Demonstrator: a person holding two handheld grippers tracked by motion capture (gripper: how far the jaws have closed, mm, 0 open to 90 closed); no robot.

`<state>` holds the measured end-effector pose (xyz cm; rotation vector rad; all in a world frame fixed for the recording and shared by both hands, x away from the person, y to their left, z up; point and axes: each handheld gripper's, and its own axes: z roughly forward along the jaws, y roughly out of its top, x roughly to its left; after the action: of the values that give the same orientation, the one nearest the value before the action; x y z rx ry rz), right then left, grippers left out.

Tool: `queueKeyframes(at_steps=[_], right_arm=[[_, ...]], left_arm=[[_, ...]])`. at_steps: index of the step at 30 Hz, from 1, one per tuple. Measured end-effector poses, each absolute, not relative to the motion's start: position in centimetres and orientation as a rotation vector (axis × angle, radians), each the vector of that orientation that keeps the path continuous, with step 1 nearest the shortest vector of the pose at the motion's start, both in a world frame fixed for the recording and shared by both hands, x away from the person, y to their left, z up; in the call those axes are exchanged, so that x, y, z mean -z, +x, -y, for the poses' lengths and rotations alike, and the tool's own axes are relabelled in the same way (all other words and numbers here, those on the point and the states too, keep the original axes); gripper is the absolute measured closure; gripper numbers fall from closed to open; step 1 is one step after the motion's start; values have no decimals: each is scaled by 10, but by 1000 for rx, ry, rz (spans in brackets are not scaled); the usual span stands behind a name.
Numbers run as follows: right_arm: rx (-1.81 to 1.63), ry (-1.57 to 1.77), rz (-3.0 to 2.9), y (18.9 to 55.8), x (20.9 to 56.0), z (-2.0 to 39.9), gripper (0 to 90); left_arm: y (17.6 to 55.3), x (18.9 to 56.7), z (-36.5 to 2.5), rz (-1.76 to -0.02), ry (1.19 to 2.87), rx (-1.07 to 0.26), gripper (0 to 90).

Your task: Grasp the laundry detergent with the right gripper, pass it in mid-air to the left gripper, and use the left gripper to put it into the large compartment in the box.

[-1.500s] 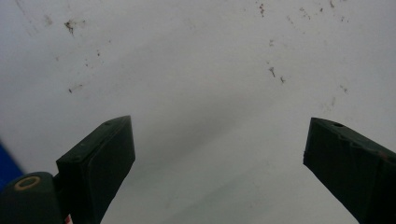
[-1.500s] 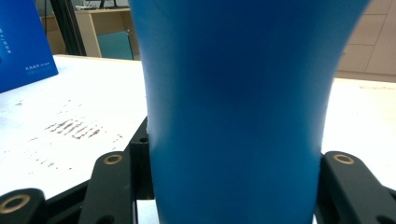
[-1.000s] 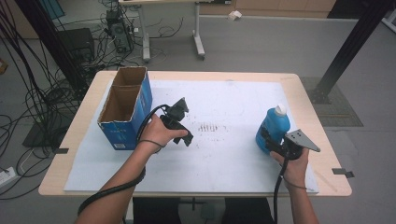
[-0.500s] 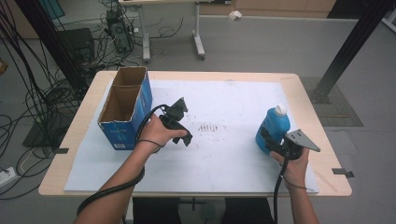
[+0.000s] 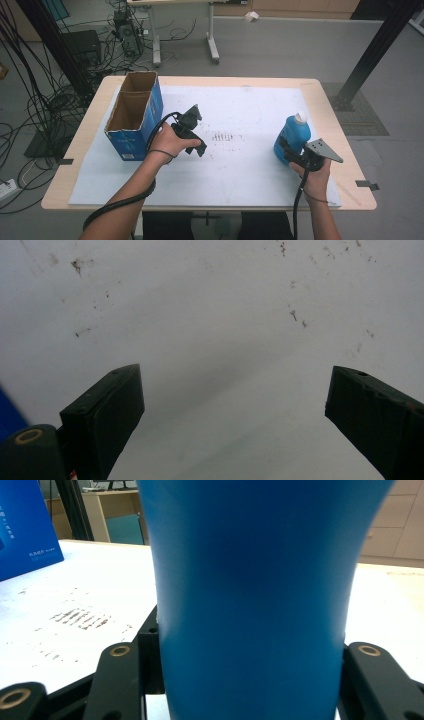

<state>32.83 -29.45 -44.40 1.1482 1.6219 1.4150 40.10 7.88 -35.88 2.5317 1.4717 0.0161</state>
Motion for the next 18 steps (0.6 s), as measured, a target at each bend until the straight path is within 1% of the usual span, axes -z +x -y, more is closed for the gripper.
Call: queueKeyframes(at_steps=[18], right_arm=[[-1413, 1149, -1623, 328, 444, 294, 440]], left_arm=[[401, 356, -79, -1469, 2531, -15, 91]])
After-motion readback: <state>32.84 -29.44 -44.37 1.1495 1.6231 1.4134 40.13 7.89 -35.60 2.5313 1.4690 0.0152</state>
